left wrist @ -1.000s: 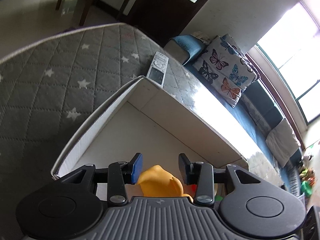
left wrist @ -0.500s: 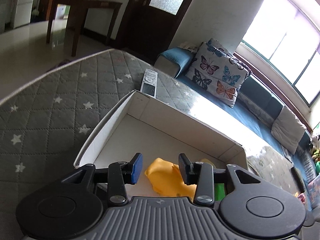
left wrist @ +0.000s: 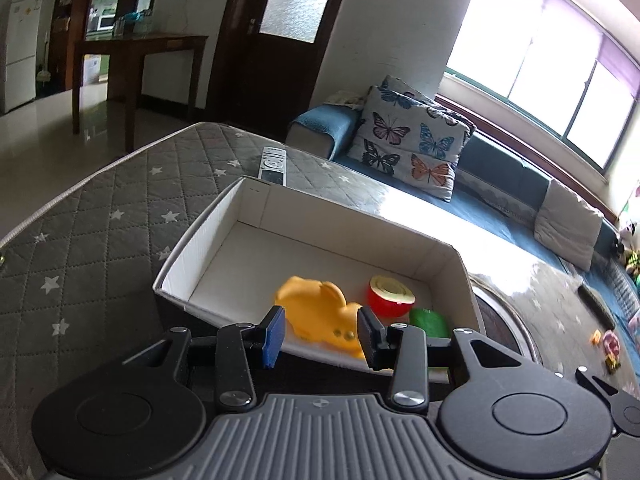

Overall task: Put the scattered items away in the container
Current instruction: 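Move the left gripper out of the box to the yellow plush chick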

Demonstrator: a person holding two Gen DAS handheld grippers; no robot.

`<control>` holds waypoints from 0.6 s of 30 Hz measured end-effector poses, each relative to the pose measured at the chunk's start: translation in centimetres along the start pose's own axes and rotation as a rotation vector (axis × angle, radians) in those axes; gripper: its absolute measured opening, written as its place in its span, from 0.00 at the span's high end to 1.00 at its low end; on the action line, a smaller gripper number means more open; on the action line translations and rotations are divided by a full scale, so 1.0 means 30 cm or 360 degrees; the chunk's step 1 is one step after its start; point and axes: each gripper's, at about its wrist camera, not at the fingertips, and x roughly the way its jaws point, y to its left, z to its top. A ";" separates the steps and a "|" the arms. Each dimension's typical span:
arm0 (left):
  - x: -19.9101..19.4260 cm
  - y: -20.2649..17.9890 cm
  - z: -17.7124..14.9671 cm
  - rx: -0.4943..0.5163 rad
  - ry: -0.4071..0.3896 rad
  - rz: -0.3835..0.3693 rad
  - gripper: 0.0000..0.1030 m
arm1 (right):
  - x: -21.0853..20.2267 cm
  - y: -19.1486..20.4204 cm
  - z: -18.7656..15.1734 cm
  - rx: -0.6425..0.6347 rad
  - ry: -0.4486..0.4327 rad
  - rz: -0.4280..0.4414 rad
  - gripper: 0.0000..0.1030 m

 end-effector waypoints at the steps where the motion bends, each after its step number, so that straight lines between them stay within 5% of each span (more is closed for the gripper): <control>1: -0.005 -0.004 -0.007 0.0013 -0.0003 -0.0001 0.59 | -0.007 0.001 -0.012 0.0009 -0.0001 -0.0006 0.20; 18: -0.017 -0.022 -0.154 0.0102 0.0107 -0.0057 0.59 | -0.058 -0.002 -0.192 0.0157 0.0049 -0.0161 0.16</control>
